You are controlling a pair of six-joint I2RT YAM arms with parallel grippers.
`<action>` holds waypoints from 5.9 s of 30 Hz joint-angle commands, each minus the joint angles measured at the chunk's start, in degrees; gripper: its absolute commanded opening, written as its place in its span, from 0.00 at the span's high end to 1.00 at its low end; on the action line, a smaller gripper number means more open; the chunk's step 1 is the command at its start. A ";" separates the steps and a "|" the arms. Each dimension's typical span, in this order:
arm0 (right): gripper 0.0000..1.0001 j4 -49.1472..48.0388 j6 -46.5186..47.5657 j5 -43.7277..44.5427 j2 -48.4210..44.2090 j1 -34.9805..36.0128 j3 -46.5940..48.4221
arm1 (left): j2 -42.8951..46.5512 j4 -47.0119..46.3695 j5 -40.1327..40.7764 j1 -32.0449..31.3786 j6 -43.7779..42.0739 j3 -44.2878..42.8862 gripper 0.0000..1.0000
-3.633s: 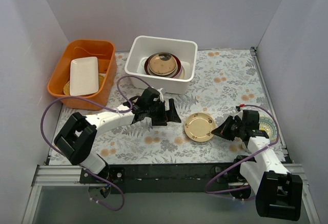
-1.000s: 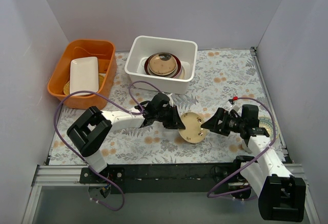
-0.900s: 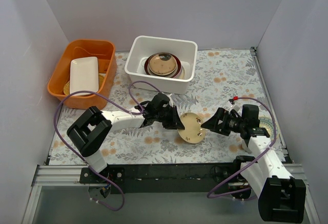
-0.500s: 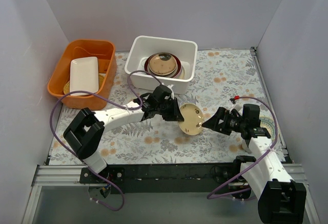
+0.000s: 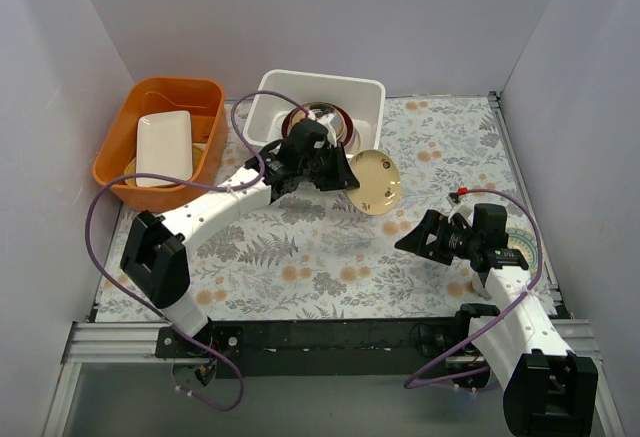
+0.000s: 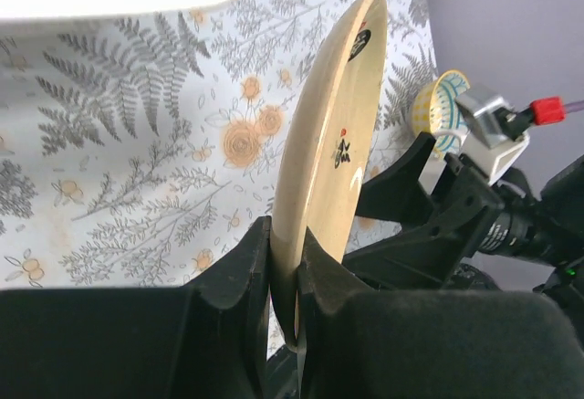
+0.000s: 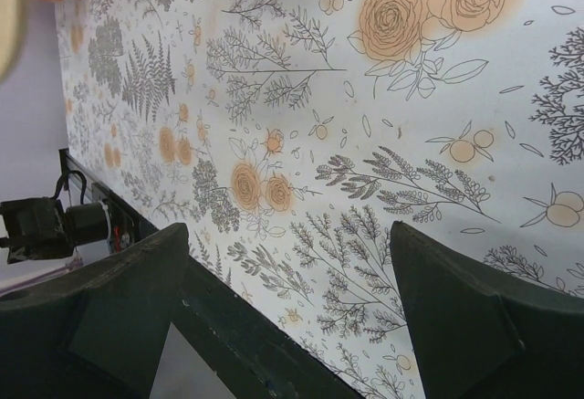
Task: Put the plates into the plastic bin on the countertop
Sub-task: Place the plate in the plastic bin, then reset both arms
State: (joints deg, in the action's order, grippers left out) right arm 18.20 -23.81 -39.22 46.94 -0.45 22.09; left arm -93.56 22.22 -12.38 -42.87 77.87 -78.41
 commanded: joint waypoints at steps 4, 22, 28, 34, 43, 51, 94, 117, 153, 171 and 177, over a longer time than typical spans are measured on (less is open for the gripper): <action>0.02 0.88 1.93 1.25 0.35 0.18 2.35 | -2.50 4.84 -1.76 5.60 -4.03 -11.22 1.00; 0.02 0.79 2.72 2.84 2.19 0.18 1.56 | -18.15 12.85 -7.57 16.24 -5.01 -40.32 1.00; 0.02 0.61 2.89 3.01 2.54 0.18 1.21 | -20.43 13.82 -8.97 20.02 -1.84 -40.77 1.00; 0.02 0.35 2.98 2.92 3.07 0.18 0.77 | -22.28 13.90 -9.50 22.74 0.35 -40.24 1.00; 0.02 0.35 3.16 2.83 3.69 0.18 0.59 | -25.97 13.55 -8.01 24.15 2.12 -40.15 1.00; 0.02 0.52 3.33 2.83 3.60 0.18 0.59 | -27.99 12.76 -6.43 24.24 1.68 -38.92 1.00; 0.02 2.37 4.30 2.84 3.86 0.18 1.38 | -26.86 15.05 -6.78 26.44 -1.31 -43.49 0.02; 0.02 5.27 3.42 4.86 0.97 0.18 4.10 | -15.17 17.78 -8.71 26.52 -7.29 -37.52 0.02; 0.02 16.87 4.57 22.70 -6.16 0.18 17.20 | 14.01 21.38 8.24 26.52 -14.32 0.44 0.02; 0.02 16.96 3.77 26.65 -8.88 0.18 16.15 | 28.25 22.52 14.93 26.52 -10.45 19.52 0.02; 0.02 16.00 3.25 26.57 -8.88 0.18 15.00 | 29.40 20.24 10.28 26.44 -11.42 21.37 0.02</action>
State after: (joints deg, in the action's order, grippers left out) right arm 36.10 -19.84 -13.39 38.57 -0.34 36.75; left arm -66.24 44.82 0.47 -16.60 66.92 -57.91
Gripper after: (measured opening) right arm 0.982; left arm 0.982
